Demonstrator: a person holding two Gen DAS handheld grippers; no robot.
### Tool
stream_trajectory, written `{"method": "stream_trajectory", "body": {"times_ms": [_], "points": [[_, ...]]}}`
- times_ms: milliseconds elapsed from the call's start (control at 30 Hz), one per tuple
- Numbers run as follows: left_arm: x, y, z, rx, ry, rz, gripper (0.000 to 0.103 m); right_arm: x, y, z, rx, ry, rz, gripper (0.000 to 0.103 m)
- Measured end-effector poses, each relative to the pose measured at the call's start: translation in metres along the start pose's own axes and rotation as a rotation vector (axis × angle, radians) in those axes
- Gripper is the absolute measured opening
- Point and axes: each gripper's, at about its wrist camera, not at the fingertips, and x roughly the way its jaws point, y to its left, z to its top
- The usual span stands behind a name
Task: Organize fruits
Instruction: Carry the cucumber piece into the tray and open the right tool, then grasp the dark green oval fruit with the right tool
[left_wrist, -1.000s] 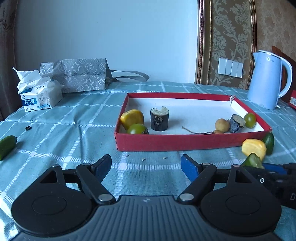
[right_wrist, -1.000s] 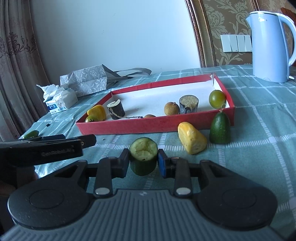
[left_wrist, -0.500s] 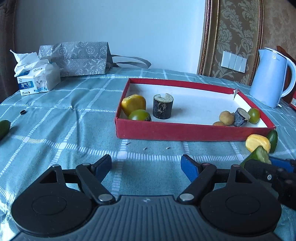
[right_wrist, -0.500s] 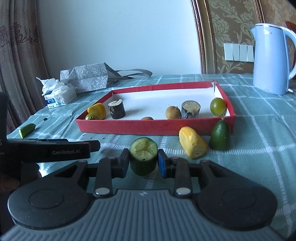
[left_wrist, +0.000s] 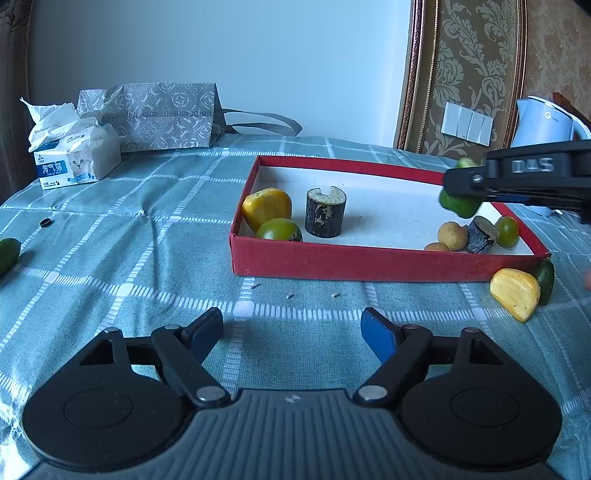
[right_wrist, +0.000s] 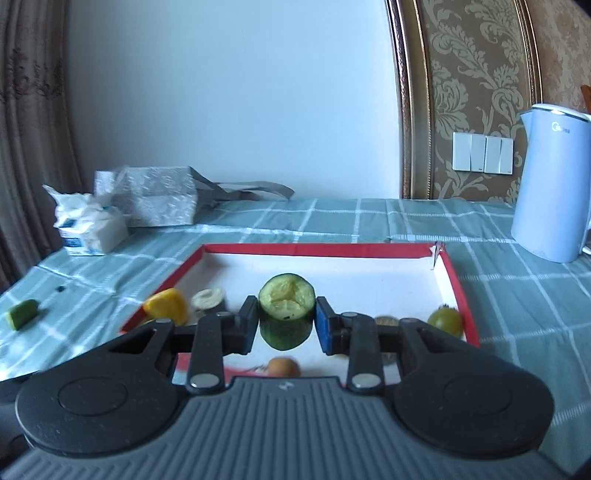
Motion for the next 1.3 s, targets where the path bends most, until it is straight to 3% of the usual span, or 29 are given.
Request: {"method": "stream_trajectory", "body": {"times_ms": [200, 333, 467, 633, 800, 933, 1300], "points": [[0.0, -0.001, 0.0, 0.001, 0.0, -0.002, 0.082, 0.045, -0.012, 0.0, 0.036, 0.078, -0.022, 0.031], [0.0, -0.002, 0.0, 0.003, 0.001, -0.001, 0.083, 0.052, -0.013, -0.006, 0.048, 0.067, -0.03, 0.052], [0.0, -0.002, 0.0, 0.001, 0.001, -0.003, 0.083, 0.029, -0.02, -0.001, 0.081, 0.016, -0.005, 0.052], [0.0, -0.001, 0.0, -0.006, -0.002, -0.012, 0.083, -0.032, -0.053, 0.004, 0.125, -0.077, -0.01, 0.052], [-0.003, -0.007, -0.002, 0.019, -0.01, -0.052, 0.083, -0.067, -0.091, -0.02, 0.106, -0.015, -0.055, 0.053], [-0.003, -0.007, -0.002, 0.021, -0.013, -0.049, 0.083, -0.072, -0.108, -0.043, 0.078, 0.027, -0.113, 0.053], [-0.001, -0.006, -0.001, 0.012, 0.001, -0.041, 0.083, -0.036, -0.113, -0.056, 0.107, 0.093, -0.067, 0.052]]}}
